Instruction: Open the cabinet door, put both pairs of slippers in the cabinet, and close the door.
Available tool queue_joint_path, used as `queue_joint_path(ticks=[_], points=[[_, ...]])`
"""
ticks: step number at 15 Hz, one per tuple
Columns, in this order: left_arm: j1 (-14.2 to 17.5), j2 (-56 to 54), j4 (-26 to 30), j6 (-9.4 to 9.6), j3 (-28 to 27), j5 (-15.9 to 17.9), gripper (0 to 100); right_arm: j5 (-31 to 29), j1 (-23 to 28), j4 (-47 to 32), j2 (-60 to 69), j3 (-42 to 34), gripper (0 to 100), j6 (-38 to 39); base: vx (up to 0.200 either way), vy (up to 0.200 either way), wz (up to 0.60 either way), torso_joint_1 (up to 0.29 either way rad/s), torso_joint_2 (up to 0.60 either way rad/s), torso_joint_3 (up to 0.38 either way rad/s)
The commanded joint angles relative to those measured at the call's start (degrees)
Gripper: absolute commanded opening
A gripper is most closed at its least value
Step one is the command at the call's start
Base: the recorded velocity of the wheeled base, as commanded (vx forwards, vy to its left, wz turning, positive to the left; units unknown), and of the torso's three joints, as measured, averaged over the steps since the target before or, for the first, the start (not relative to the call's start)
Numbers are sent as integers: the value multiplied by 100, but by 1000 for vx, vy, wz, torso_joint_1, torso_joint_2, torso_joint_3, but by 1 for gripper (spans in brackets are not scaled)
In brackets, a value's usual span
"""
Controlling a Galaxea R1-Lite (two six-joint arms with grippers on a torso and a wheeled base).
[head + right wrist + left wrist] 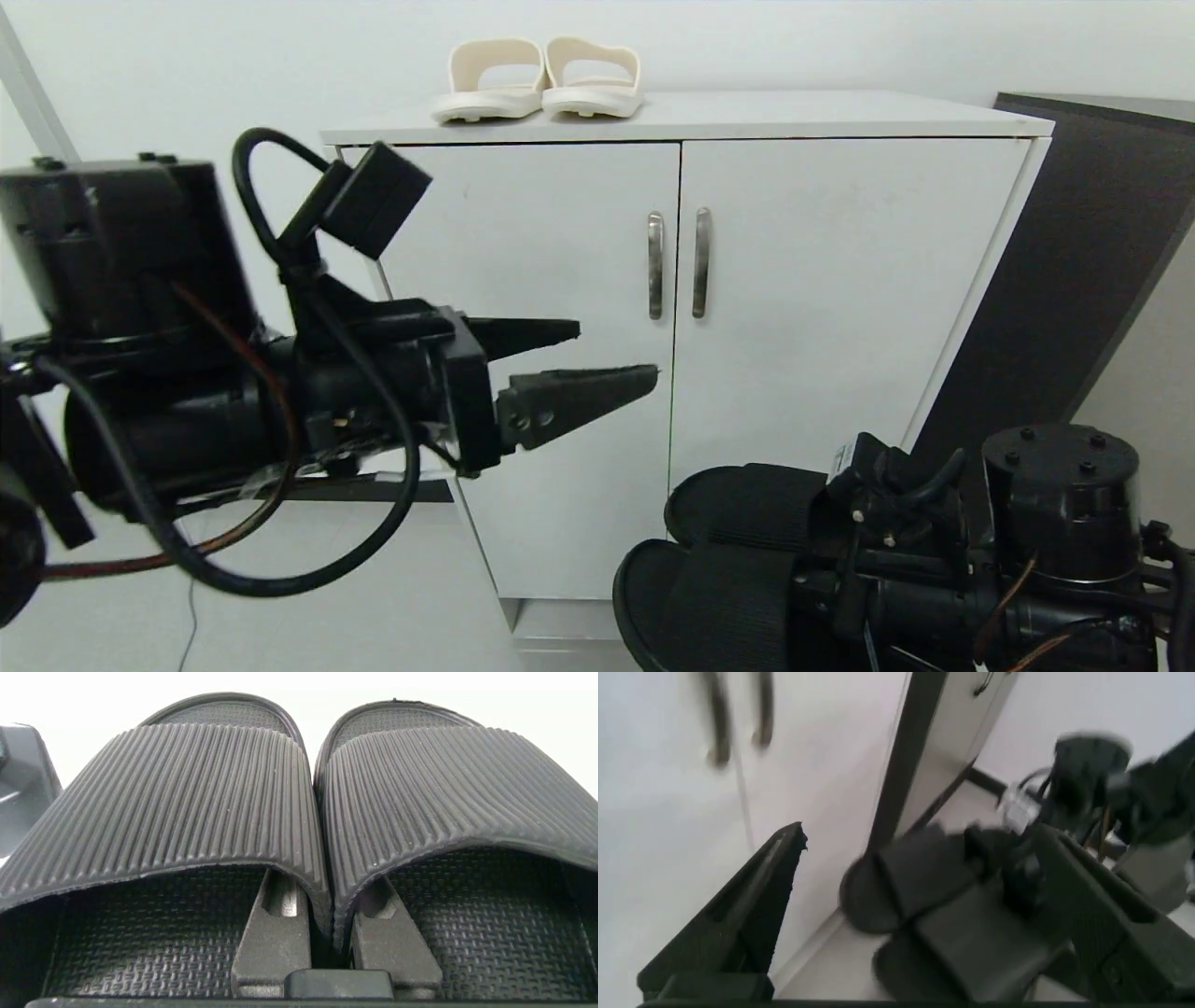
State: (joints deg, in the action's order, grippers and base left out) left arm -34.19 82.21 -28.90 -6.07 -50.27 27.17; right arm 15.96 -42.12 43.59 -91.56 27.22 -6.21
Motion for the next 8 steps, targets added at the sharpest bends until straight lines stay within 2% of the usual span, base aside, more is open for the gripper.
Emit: queue_joint_path(ticks=[1,3,6,8], points=[[-123,744,-19,-228,-738,7,100,4,-7,0,-55,-24,0,-4,0,0,0,0,0,0],[-131,1025,-1,-377,-1134,86,100,4,-16,0,-55,-24,0,-4,0,0,0,0,0,0],[-290,1535,16,-711,-1758,315,100,4,-42,9,-46,-33,0,-4,0,0,0,0,0,0],[-342,1737,16,-782,-1995,315,100,4,-42,9,-55,-33,0,-4,0,0,0,0,0,0]])
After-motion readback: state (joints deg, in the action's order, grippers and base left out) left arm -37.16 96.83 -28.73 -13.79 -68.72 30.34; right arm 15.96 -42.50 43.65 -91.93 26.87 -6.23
